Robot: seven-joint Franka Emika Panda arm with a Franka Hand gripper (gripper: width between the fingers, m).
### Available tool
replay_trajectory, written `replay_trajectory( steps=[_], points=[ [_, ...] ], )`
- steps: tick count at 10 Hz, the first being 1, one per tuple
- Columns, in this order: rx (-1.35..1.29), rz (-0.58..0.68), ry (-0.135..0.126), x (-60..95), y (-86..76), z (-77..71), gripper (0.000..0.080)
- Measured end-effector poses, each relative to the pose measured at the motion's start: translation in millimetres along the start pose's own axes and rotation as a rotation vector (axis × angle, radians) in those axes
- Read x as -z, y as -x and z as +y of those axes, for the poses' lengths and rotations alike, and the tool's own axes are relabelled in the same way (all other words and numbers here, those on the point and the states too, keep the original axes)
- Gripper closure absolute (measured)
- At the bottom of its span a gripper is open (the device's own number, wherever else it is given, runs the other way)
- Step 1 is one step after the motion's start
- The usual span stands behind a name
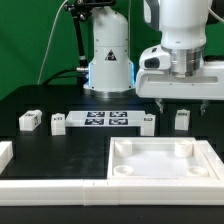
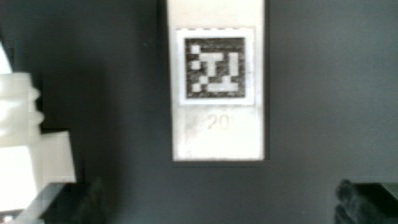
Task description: Assemble one leg
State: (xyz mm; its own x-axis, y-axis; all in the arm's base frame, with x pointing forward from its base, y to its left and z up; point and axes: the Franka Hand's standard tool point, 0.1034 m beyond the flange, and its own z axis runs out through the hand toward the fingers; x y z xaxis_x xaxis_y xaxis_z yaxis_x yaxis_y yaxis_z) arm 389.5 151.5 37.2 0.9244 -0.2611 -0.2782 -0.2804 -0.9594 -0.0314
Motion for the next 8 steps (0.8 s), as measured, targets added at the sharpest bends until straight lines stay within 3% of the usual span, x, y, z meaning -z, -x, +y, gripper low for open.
replay_trajectory(
  steps=[5,8],
  points=[
    [0.006,-0.389,0.065,-1.1,6.4,3.3,0.015],
    [-0.003,-0.588,0.083,-12.7,12.6,8.5,0.015]
  ],
)
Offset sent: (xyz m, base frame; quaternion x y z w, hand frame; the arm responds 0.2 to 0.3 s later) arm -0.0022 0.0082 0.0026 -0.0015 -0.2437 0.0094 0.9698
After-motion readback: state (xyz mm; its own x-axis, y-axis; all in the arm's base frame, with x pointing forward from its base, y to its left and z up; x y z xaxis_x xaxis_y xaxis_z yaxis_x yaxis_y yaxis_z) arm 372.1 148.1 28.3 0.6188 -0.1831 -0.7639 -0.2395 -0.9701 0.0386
